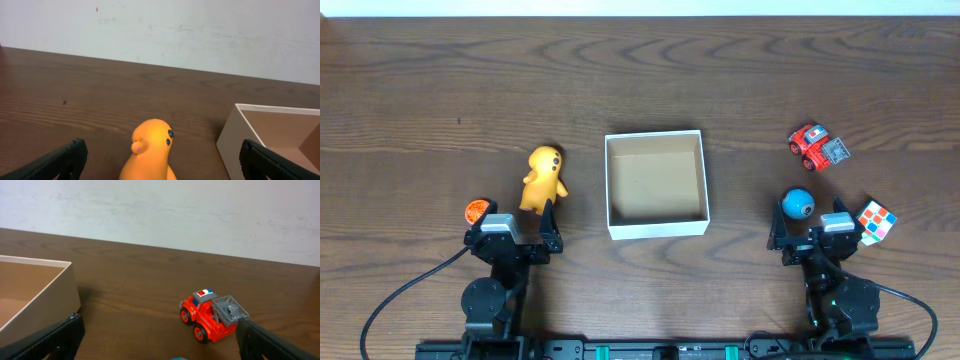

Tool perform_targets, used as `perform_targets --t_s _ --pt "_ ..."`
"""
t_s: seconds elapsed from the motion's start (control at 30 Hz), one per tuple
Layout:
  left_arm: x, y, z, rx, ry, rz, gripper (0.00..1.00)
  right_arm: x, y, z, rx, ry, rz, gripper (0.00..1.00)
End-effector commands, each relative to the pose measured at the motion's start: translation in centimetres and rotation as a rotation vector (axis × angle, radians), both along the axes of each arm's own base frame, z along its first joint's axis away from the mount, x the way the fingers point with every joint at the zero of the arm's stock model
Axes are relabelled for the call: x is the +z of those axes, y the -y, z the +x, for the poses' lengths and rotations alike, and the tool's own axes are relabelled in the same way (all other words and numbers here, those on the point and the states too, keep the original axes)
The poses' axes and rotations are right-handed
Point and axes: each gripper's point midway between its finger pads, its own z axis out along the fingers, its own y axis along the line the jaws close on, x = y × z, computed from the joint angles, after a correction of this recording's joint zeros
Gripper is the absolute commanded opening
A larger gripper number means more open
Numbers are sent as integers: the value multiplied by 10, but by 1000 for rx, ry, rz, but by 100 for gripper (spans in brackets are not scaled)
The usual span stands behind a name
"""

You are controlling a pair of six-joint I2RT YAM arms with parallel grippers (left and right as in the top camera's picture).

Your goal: Pack container

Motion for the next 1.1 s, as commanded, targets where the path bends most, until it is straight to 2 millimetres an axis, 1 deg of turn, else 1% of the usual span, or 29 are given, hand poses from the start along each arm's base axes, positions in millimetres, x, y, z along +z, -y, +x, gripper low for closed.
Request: perform_targets --t_s 0.0,0.17,0.27,0.43,0.5,0.57,0.63,0.73,0.8,0.83,0.97,1.07 --pt "-14 4 -1 -24 -48 -10 98 -1 3 0 -11 2 -7 99" --pt "-14 4 -1 -24 -48 -10 98 -1 3 0 -11 1 -7 99" --pt "-13 4 -1 -24 -45 -10 98 -2 0 0 9 -1 -4 99" --pt "-14 3 -1 -16 -46 -9 98 -2 -1 0 4 -10 90 99" --pt "-11 2 -1 -12 -33 -9 98 -2 -1 0 5 -17 128 99" --pt "-3 2 0 -8 -12 -66 98 -2 -1 -1 1 -38 167 99" --pt "6 4 -2 -16 -10 -124 98 4 -1 -3 -3 -64 177 99" --pt "24 12 -9 -56 -41 -131 98 22 6 -6 -39 -110 169 99" --pt "39 13 -14 -61 -70 -131 98 36 12 -6 -70 -148 164 99" --pt "49 12 -16 -59 -95 -130 98 44 15 -6 -87 -178 160 99" --pt "77 11 -20 -52 -195 -102 98 61 27 -2 -145 -308 164 99" --pt "85 6 -18 -15 -332 -93 98 71 43 2 -237 -459 220 99"
